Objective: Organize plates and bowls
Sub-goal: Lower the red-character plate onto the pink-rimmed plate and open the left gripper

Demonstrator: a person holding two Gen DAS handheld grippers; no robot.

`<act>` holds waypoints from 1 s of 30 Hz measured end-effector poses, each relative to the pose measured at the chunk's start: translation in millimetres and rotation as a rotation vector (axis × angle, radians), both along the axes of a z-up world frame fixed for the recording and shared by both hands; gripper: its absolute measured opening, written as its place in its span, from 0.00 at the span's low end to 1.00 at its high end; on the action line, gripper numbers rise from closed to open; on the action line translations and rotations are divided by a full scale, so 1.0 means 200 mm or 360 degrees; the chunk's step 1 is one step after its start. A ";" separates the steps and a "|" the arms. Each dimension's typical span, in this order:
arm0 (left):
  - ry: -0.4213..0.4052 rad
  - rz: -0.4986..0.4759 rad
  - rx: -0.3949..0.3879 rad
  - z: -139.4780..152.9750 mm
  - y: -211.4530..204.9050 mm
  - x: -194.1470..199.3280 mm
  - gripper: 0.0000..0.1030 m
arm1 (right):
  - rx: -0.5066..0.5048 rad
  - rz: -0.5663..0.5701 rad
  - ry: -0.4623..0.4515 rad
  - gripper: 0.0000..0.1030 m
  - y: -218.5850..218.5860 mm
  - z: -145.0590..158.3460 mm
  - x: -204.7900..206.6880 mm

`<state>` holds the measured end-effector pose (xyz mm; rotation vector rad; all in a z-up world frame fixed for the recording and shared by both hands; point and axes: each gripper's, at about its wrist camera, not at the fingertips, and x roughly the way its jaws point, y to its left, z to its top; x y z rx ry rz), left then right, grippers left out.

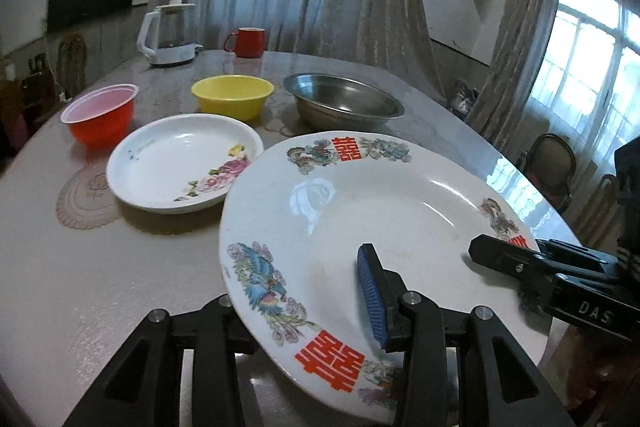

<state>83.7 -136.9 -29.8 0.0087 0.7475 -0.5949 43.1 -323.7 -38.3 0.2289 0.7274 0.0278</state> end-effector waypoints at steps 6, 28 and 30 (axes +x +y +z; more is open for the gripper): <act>0.0041 0.0018 0.0090 -0.01 -0.07 0.02 0.40 | 0.0041 -0.0043 0.0085 0.29 -0.07 -0.03 0.05; 0.0165 -0.0054 0.0384 0.01 -0.17 0.03 0.45 | -0.0005 -0.0191 0.0302 0.29 -0.19 -0.05 0.14; 0.0146 -0.0040 0.0371 0.02 -0.15 0.03 0.44 | -0.0024 -0.0197 0.0292 0.29 -0.18 -0.05 0.14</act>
